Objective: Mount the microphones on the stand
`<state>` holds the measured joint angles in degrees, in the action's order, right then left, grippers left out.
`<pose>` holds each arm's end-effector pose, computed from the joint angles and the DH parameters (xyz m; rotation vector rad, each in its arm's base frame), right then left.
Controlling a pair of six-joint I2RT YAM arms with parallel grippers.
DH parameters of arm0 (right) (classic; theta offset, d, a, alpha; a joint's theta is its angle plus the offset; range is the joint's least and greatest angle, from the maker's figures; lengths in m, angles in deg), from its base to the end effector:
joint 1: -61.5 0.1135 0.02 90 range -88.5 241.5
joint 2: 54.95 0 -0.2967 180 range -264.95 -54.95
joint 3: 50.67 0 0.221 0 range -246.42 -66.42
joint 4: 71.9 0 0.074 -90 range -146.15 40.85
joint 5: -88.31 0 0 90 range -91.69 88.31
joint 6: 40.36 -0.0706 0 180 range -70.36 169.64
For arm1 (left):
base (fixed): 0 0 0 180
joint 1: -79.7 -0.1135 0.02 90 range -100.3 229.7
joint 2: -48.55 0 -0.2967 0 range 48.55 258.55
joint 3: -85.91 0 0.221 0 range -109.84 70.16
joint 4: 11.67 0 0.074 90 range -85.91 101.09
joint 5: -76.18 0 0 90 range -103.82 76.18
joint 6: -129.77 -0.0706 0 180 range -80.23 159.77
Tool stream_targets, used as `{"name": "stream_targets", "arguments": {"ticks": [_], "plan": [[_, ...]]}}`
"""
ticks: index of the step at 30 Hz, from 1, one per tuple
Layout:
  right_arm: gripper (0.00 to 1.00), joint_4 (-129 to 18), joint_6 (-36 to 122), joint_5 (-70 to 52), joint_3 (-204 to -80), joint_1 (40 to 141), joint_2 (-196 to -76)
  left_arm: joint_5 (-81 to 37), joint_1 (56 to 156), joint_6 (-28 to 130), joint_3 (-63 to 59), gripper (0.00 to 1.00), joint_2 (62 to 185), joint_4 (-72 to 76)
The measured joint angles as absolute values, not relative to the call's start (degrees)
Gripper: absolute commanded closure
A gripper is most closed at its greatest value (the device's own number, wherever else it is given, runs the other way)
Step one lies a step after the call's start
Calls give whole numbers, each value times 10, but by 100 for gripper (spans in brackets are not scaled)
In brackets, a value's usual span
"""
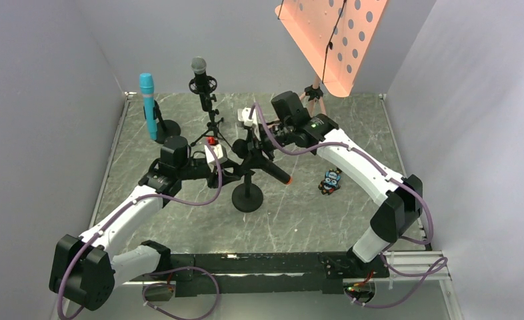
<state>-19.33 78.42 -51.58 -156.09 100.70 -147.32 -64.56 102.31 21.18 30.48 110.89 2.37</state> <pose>0.2291 0.2566 0.3838 -1.5736 1.5007 1.0748 0.1751 -0.1322 0.3073 1.1835 1.4790 -0.8968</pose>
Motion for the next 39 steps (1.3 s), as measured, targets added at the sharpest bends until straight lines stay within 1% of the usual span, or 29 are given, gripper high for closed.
{"name": "stream_targets", "arguments": {"ticks": [7, 16, 23, 28, 31, 33, 37, 39], "plan": [[100, -167, 792, -506, -1571, 1031, -1472, -645, 1023, 209, 303, 71, 1109, 29], [100, -172, 779, -504, -1580, 1037, -1465, -646, 1023, 208, 303, 74, 1108, 30], [100, -185, 774, -502, -1591, 1038, -1486, -643, 1023, 208, 303, 75, 1108, 30], [100, -191, 765, -509, -1597, 1043, -1505, -640, 1022, 208, 303, 79, 1108, 31], [100, -198, 758, -516, -1597, 1045, -1510, -640, 1022, 208, 303, 79, 1108, 31], [100, -202, 754, -517, -1597, 1046, -1510, -641, 1022, 208, 303, 74, 1108, 31], [100, -202, 751, -518, -1597, 1046, -1510, -641, 1022, 208, 303, 56, 1105, 33], [100, -202, 751, -518, -1597, 1046, -1510, -640, 1022, 208, 303, 50, 1105, 34]]}}
